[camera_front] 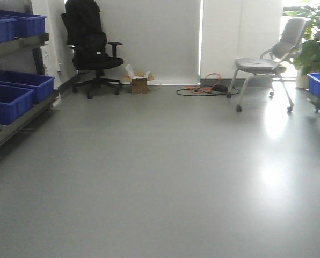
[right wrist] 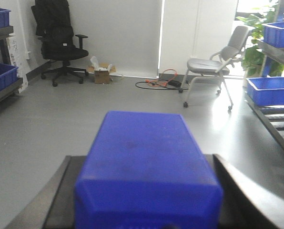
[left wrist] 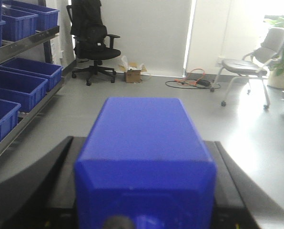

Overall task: Pick and sort blue part to right shelf
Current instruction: 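Drive the base through the aisle holding both blue parts, then approach the bin shelf and position both grippers over the blue bins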

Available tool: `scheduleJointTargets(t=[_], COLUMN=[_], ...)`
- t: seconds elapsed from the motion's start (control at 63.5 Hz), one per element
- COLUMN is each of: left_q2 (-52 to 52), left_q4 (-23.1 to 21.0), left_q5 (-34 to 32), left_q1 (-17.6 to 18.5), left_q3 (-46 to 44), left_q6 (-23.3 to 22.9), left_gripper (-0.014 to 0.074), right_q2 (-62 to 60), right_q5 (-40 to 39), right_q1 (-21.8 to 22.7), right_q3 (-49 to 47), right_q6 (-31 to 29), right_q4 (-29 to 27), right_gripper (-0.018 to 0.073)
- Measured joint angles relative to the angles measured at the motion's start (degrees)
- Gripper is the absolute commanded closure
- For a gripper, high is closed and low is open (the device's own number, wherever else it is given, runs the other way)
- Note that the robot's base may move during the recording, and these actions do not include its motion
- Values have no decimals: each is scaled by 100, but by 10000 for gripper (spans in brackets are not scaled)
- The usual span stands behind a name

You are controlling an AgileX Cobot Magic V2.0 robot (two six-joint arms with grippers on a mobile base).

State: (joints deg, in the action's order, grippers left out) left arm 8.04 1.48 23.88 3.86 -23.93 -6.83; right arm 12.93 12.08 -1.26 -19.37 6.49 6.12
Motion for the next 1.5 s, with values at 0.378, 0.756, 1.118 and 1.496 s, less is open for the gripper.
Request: scheduleJointTargets(t=[0.378, 0.756, 1.118, 1.496], left_q2=[0, 0, 0, 0], left_q4=[0, 0, 0, 0], left_q5=[0, 0, 0, 0], left_q1=[0, 0, 0, 0], left_q3=[0, 0, 0, 0], left_q6=[0, 0, 0, 0], left_gripper=[244, 244, 244, 244], right_q2=[0, 0, 0, 0], right_q5=[0, 0, 0, 0], right_q1=[0, 0, 0, 0], right_q3=[0, 0, 0, 0], right_q6=[0, 0, 0, 0], right_q4=[0, 0, 0, 0], right_gripper=[148, 148, 148, 148])
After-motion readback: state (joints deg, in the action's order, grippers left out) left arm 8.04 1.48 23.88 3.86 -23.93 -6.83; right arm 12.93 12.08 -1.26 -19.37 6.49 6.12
